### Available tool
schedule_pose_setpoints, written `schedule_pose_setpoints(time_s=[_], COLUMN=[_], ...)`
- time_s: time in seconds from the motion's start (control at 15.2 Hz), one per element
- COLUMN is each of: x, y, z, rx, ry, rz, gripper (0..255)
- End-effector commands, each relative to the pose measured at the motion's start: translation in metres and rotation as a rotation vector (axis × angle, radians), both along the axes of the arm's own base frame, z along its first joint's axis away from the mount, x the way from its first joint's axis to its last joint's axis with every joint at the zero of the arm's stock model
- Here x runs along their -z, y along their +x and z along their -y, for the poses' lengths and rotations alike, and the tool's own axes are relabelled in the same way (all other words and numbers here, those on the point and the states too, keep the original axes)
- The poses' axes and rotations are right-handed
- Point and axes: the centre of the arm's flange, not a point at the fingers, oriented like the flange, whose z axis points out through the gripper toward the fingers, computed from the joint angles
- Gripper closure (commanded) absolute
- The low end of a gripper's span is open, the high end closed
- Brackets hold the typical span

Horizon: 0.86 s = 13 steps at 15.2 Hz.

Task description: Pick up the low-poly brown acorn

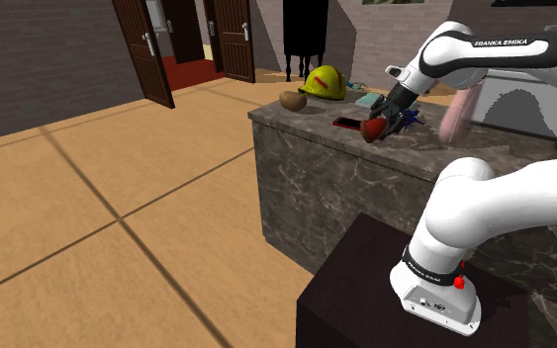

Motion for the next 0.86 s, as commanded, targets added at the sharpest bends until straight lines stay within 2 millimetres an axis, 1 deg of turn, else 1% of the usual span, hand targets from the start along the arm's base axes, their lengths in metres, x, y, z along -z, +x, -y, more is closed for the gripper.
schedule_pose_setpoints(time_s=[0.0,0.66,0.79], x=[-0.008,-0.061,-0.062], y=[-0.002,-0.002,-0.002], z=[-0.002,-0.002,-0.002], rx=[-0.013,-0.013,-0.013], ry=[0.014,0.014,0.014], rz=[-0.026,-0.026,-0.026], gripper=[255,255,255])
